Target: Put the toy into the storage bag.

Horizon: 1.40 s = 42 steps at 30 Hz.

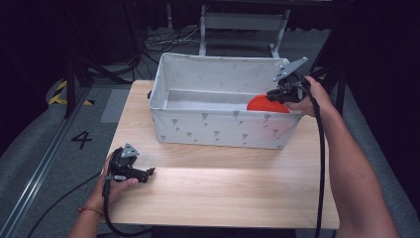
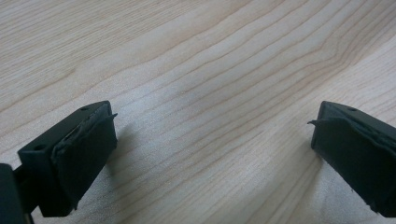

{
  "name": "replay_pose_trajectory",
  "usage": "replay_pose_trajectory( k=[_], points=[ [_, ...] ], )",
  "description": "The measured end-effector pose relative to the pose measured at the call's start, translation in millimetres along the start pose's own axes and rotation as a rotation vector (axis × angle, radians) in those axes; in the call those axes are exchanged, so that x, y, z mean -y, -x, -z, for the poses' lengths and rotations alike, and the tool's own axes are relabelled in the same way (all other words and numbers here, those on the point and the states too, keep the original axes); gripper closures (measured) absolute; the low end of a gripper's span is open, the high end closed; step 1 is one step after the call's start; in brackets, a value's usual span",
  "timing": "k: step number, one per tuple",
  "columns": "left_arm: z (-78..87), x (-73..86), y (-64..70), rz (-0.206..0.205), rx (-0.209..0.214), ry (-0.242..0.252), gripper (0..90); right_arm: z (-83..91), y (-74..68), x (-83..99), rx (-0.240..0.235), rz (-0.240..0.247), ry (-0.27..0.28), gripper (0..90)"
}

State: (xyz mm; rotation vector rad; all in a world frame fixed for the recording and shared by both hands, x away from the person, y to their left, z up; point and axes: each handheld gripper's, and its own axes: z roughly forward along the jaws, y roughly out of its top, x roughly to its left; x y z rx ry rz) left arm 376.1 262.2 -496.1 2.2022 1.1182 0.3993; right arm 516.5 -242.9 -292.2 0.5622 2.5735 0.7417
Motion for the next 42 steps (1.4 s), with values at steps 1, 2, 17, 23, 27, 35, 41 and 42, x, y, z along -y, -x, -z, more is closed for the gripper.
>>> replay_pose_trajectory(
  k=[1,2,17,23,27,35,41,42],
  points=[
    [0.0,0.0,0.0,0.000,0.000,0.000,0.5,-0.5,-0.8,-1.1,-0.002,0.016,-0.016,82.0],
    [0.0,0.0,0.0,0.000,0.000,0.000,0.5,-0.5,-1.5,-2.2,-0.007,0.030,-0.031,82.0],
    [0.0,0.0,0.0,0.000,0.001,0.000,0.5,-15.3,-8.4,-9.0,-0.075,0.156,-0.237,81.6],
    [0.0,0.0,0.0,0.000,0.000,0.000,0.5,-17.0,-8.1,-8.6,-0.123,0.179,-0.309,81.0],
    [0.0,0.0,0.0,0.000,0.001,0.000,0.5,-17.5,-8.7,-6.3,-0.137,0.185,-0.350,81.9],
    [0.0,0.0,0.0,0.000,0.000,0.000,0.5,-7.1,-7.8,-3.5,-0.121,0.151,-0.278,75.6],
    [0.0,0.0,0.0,0.000,0.000,0.000,0.5,8.9,-8.3,2.1,-0.056,0.073,-0.127,61.4],
    [0.0,0.0,0.0,0.000,0.000,0.000,0.5,12.9,-8.8,3.1,-0.047,0.051,-0.087,59.9]
  ],
)
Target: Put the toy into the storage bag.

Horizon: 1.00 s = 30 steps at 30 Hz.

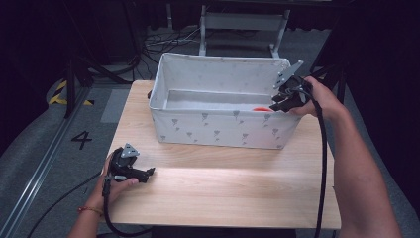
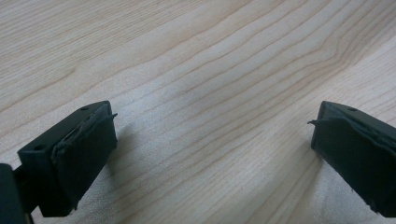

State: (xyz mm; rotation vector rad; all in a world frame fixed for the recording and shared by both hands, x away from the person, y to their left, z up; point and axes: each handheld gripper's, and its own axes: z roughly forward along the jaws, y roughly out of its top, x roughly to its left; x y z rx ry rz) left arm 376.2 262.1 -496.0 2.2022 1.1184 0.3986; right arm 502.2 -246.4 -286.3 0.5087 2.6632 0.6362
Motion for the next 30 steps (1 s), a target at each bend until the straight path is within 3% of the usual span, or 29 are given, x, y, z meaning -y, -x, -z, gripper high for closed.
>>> replay_pose_trajectory(
  k=[1,2,4,5,6,7,10,15,21,27,30],
  points=[
    [0.0,0.0,0.0,0.000,0.000,0.000,0.5,5.2,-1.0,2.3,0.003,-0.027,0.057,58.8],
    [0.0,0.0,0.0,0.000,0.000,0.000,0.5,5.2,-1.0,2.3,0.003,-0.027,0.057,58.8],
    [0.0,0.0,0.0,0.000,0.000,0.000,0.5,14.6,-4.3,7.1,0.017,-0.069,0.142,52.3],
    [0.0,0.0,0.0,0.000,0.000,0.000,0.5,14.6,-4.3,7.1,0.017,-0.069,0.142,52.3],
    [0.0,0.0,0.0,0.000,0.000,0.000,0.5,22.4,-8.0,12.3,0.019,-0.112,0.215,50.0],
    [0.0,0.0,0.0,0.000,0.000,0.000,0.5,25.9,-10.3,15.2,0.025,-0.123,0.246,48.1],
    [0.0,0.0,0.0,0.000,0.000,0.000,0.5,35.3,-20.3,24.0,0.070,-0.155,0.299,41.9],
    [0.0,0.0,0.0,0.000,0.000,0.000,0.5,48.0,-36.6,37.6,0.098,-0.187,0.382,39.9],
    [0.0,0.0,0.0,0.000,0.000,0.000,0.5,55.3,-57.9,48.2,0.181,-0.188,0.382,33.9],
    [0.0,0.0,0.0,0.000,0.000,0.000,0.5,59.2,-90.8,61.7,0.286,-0.175,0.378,24.5],
    [0.0,0.0,0.0,0.000,0.000,0.000,0.5,61.1,-102.2,69.3,0.294,-0.178,0.395,21.8]
  ],
)
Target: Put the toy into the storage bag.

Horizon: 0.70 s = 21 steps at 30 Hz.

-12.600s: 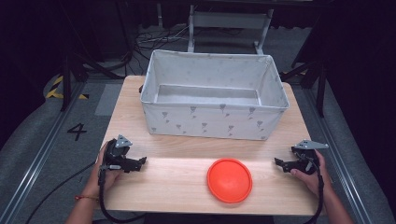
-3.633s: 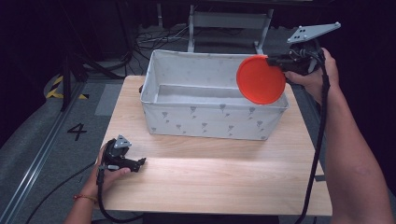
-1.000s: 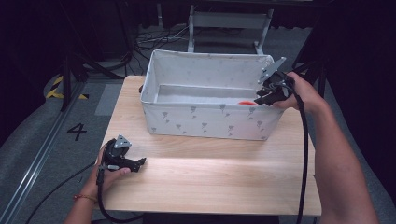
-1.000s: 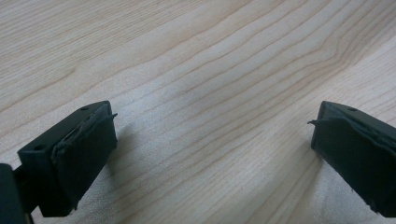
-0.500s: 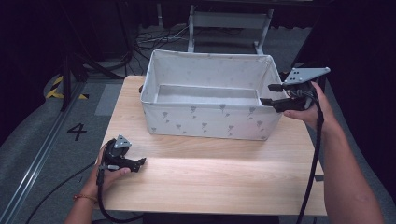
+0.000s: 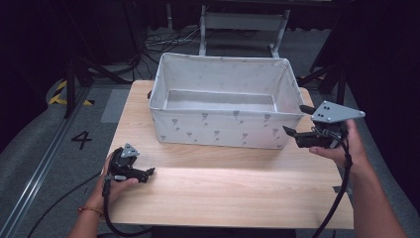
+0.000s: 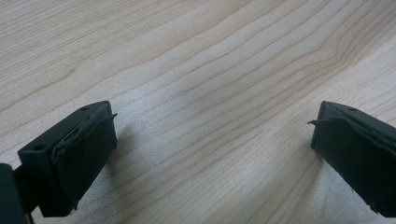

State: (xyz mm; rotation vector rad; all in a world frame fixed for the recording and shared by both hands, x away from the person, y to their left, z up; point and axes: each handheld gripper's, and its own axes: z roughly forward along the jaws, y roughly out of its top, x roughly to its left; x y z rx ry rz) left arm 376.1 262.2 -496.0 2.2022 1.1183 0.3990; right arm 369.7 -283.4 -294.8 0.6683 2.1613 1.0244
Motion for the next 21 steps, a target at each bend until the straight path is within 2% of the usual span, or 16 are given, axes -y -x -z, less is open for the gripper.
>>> replay_pose_trajectory(
  k=[7,12,16,21],
  points=[
    [0.0,0.0,0.0,0.000,0.000,0.000,0.5,7.5,-13.3,16.3,0.017,0.009,0.003,18.7],
    [0.0,0.0,0.0,0.000,0.000,0.000,0.5,10.3,-22.5,38.4,0.050,-0.003,-0.018,18.0],
    [0.5,0.4,0.3,0.003,-0.006,0.000,0.5,11.3,-28.1,59.0,0.115,0.005,-0.020,18.7],
    [0.4,0.5,0.5,0.007,-0.004,0.000,0.5,7.9,-30.2,84.7,0.120,-0.016,-0.054,18.4]
  ],
)
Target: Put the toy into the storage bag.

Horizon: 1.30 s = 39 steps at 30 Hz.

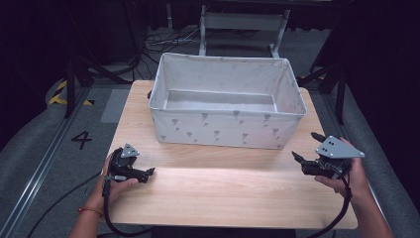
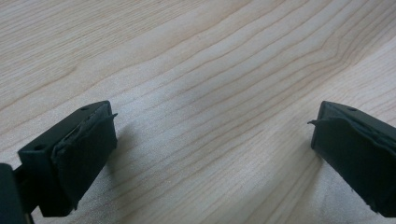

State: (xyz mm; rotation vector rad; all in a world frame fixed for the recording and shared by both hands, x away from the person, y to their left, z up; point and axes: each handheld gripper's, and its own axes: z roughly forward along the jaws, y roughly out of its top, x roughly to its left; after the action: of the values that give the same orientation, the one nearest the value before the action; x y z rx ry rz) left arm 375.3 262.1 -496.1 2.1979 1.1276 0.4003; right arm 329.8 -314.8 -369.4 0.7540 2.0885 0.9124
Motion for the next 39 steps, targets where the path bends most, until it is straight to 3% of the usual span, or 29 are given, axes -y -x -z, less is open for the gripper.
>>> replay_pose_trajectory(
  k=[3,11,12,13,15,18,27,30,32,35,39],
  points=[
    [0.0,0.0,0.0,0.000,0.000,0.000,0.5,-4.2,-1.2,12.8,0.003,-0.010,-0.020,18.1],
    [0.1,-0.1,-0.3,-0.004,-0.001,0.001,0.5,-21.4,-4.7,53.7,-0.018,-0.092,-0.108,17.0],
    [0.0,0.1,-0.1,0.000,0.001,0.001,0.5,-25.5,-5.9,66.5,-0.039,-0.121,-0.121,17.0],
    [0.0,0.1,-0.1,0.000,0.001,0.001,0.5,-25.5,-5.9,66.5,-0.039,-0.121,-0.121,17.0],
    [0.0,0.1,-0.1,0.000,0.001,0.000,0.5,-30.6,-7.0,82.4,-0.061,-0.168,-0.150,17.0],
    [0.0,0.1,-0.1,0.000,0.001,0.001,0.5,-33.4,-8.0,93.8,-0.068,-0.186,-0.179,17.0],
    [-0.1,-0.3,-0.9,-0.005,0.001,-0.001,0.2,-34.4,-7.4,135.1,-0.106,-0.358,-0.192,17.4],
    [-0.1,-0.3,-1.0,-0.006,0.002,-0.001,0.2,-37.7,-6.1,139.4,-0.090,-0.397,-0.220,16.1],
    [-0.1,-0.3,-1.0,-0.006,0.002,-0.001,0.2,-37.3,-6.1,139.6,-0.073,-0.396,-0.225,15.3],
    [-0.1,-0.3,-1.0,-0.006,0.002,-0.001,0.2,-38.2,-3.7,141.0,-0.088,-0.434,-0.236,14.7],
    [-0.4,-0.6,-0.4,0.004,0.002,-0.002,0.2,-38.5,-3.4,141.3,-0.085,-0.445,-0.241,13.5]
  ],
)
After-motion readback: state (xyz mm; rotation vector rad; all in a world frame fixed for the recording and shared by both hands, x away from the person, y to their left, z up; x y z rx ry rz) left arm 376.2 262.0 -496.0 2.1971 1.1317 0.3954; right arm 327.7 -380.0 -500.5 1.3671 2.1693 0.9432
